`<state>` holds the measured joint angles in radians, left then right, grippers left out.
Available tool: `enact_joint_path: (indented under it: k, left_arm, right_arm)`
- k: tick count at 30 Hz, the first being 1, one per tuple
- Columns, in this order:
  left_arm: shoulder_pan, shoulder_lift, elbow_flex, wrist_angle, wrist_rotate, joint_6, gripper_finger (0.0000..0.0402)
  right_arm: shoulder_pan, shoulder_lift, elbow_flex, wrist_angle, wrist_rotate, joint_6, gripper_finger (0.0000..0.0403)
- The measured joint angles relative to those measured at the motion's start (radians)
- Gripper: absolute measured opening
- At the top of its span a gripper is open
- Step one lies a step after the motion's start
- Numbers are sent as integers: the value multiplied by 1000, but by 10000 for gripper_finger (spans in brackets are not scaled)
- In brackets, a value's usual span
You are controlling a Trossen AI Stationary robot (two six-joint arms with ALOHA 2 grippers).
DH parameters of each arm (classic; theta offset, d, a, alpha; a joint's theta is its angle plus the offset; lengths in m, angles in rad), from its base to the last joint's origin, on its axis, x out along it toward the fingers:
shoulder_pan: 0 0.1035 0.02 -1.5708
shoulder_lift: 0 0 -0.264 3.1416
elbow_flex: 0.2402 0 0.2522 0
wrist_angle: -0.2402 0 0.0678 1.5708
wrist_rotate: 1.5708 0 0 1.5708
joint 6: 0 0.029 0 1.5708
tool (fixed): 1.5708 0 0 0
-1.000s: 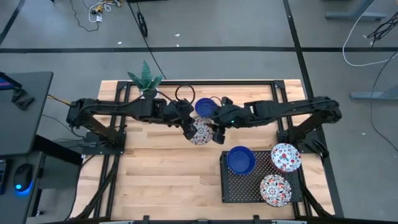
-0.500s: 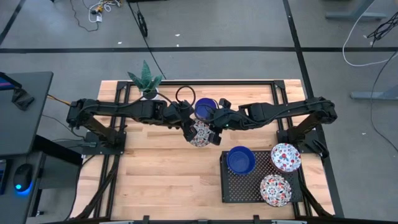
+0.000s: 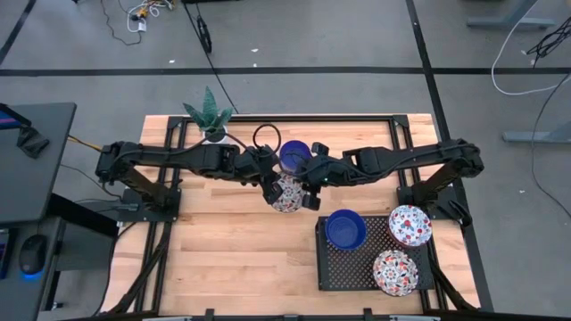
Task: Pick & Place Mini bowls
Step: Stack the orange patterned bowl on the orange patterned bowl on the shelf
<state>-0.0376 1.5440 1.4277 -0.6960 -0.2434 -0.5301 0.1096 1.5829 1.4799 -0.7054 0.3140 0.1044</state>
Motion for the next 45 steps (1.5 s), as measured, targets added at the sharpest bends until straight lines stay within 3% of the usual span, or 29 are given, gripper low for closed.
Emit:
enact_joint_path:
  k: [5,9,15,25,29,34,39,41,45]
  left_arm:
    - [0,0,0,4,-5,-1,15]
    - [1,0,0,3,-22,-4,16]
    - [2,0,0,7,-29,-8,17]
    - [2,0,0,9,-45,-19,26]
    - [1,0,0,25,-26,0,54]
    - [5,-18,4,50,18,73,110]
    - [13,-79,2,31,64,119,165]
    - [12,-119,2,-23,27,134,179]
    - [-21,-176,-15,-120,-168,135,191]
  right_arm:
    - [1,7,0,-9,0,37,158]
    - [2,16,0,-18,33,87,170]
    - [5,15,0,-13,87,97,133]
    - [5,14,0,-11,114,118,14]
    - [-8,13,0,-35,94,103,7]
    - [-44,20,-9,-89,-6,90,2]
    - [-90,5,-40,-83,-21,100,1]
    - [-115,-22,-32,-77,-77,98,1]
    - [-177,-120,38,-141,-212,102,1]
